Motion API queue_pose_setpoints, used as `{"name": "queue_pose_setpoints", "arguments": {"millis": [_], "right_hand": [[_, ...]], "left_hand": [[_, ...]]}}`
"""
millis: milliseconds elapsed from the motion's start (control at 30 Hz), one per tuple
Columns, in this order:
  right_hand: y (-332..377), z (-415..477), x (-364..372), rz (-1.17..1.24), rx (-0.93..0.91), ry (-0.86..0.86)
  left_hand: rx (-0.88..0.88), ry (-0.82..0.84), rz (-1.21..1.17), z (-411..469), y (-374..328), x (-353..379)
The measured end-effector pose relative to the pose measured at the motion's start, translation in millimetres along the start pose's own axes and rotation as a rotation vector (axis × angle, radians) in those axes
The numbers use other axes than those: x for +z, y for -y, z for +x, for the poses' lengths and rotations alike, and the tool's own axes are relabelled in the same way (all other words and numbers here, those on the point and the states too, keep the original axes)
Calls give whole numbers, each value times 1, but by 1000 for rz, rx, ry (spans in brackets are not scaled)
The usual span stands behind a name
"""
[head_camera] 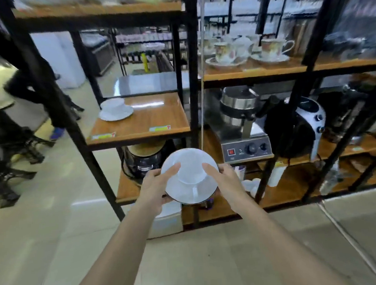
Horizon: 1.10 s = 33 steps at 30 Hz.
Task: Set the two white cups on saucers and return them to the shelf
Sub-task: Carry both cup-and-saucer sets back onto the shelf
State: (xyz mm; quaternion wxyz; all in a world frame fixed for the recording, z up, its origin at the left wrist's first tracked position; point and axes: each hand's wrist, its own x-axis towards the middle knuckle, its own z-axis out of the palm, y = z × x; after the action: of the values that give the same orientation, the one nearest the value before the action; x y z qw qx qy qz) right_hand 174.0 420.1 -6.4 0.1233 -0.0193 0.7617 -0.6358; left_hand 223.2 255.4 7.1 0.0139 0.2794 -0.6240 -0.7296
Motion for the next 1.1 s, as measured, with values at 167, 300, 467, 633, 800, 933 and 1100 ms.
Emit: {"name": "queue_pose_setpoints", "arguments": {"millis": [167,300,467,633,800,933,1100], "right_hand": [[17,71,50,-24,-25,67],[35,137,76,-50,-27,73],[63,208,103,-24,-49,100],[78,264,126,-14,-12,62],[85,311,142,-50,-17,5],[95,341,151,-45,-6,-36],[107,382,158,-78,15,-128]], "left_hand": [[9,-87,-52,63,-28,-31],[18,-140,-97,120,-54,-41],[32,-174,-136,181,-91,-48],[10,-155,-131,228,-121,-56],[-31,-154,-124,284,-145,-59],[-31,-118,-96,320,-165,-61],[-20,-34,-52,357,-188,-59]]}}
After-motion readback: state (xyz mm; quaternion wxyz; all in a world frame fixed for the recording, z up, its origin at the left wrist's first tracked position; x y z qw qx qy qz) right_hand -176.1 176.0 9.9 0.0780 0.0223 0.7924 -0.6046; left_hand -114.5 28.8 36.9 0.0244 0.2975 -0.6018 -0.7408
